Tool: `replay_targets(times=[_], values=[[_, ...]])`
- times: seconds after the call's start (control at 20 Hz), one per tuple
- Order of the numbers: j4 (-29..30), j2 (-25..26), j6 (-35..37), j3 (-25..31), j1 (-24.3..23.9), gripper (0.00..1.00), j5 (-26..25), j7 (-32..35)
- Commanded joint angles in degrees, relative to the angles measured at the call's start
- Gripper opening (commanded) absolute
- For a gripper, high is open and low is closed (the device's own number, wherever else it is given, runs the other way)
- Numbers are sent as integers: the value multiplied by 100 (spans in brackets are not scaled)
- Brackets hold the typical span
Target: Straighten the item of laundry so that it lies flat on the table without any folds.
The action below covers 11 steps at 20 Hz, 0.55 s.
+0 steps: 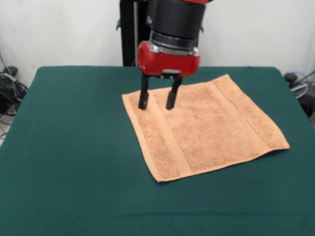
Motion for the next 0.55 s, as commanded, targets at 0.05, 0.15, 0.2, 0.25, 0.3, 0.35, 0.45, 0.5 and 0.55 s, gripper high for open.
replay_targets(times=[0.05,0.15,0.2,0.25,0.3,0.35,0.45,0.5,0.55], values=[[946,-411,769,937,-166,100,233,862],[984,-448,758,954,-178,100,216,875],[1003,-466,752,963,-184,100,208,881],[998,-468,756,960,-179,100,198,891],[993,-471,761,957,-175,100,188,901],[991,-470,757,951,-162,100,170,903],[956,-437,733,938,-142,100,158,926],[913,-420,763,919,-125,100,162,935],[905,-426,770,915,-115,100,158,939]])
